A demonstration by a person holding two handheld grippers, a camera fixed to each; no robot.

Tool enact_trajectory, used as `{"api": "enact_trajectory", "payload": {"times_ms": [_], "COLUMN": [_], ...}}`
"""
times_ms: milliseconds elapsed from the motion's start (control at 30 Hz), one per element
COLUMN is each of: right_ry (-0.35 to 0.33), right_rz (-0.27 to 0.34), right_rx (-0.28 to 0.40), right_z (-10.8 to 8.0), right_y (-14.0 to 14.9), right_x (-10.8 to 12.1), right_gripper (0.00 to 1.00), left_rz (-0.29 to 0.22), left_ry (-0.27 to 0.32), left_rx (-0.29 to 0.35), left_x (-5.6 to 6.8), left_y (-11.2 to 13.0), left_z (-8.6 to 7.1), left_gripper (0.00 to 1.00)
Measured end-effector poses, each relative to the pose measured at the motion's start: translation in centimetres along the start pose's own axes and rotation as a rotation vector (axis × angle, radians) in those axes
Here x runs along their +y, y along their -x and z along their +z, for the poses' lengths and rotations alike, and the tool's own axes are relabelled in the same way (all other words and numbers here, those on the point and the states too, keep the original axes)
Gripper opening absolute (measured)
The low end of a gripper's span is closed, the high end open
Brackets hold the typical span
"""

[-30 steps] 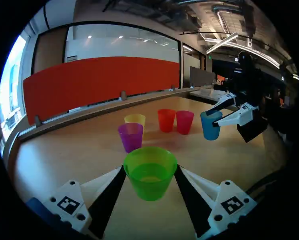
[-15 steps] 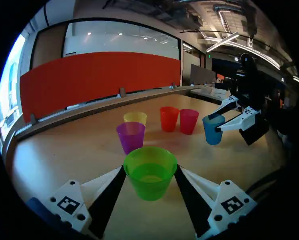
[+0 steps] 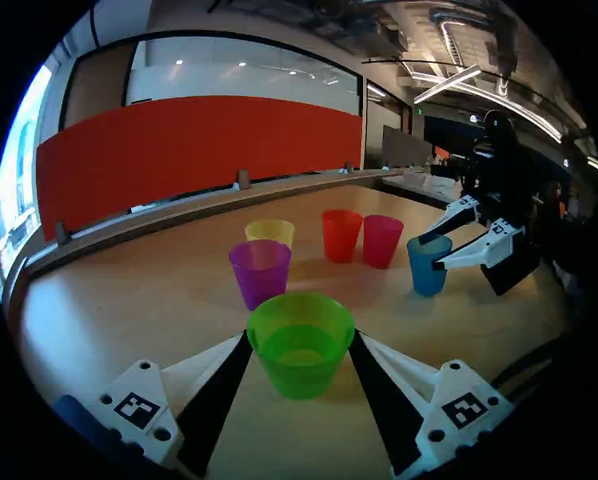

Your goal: Pour water

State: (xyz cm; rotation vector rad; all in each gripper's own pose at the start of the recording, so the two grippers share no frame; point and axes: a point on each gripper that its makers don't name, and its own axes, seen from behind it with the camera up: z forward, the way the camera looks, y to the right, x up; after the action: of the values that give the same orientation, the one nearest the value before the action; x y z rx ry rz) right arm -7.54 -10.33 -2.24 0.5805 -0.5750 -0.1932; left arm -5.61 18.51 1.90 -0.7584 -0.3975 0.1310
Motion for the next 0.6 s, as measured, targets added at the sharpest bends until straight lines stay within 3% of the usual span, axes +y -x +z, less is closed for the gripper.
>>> {"api": "enact_trajectory", "payload": {"times_ms": [600], "right_ry": [0.031], "right_rz": [-0.015], "right_rx": [-0.011], "right_z": [-1.4], "right_y": [1.4], "right_x": [0.4], "right_gripper": [0.95], "left_rz": [0.013], "left_ry": [0.015], "left_rx": [-0.023], "left_x": [0.8], "left_y": [0.5], "left_z": [0.3], "left_gripper": [0.86]}}
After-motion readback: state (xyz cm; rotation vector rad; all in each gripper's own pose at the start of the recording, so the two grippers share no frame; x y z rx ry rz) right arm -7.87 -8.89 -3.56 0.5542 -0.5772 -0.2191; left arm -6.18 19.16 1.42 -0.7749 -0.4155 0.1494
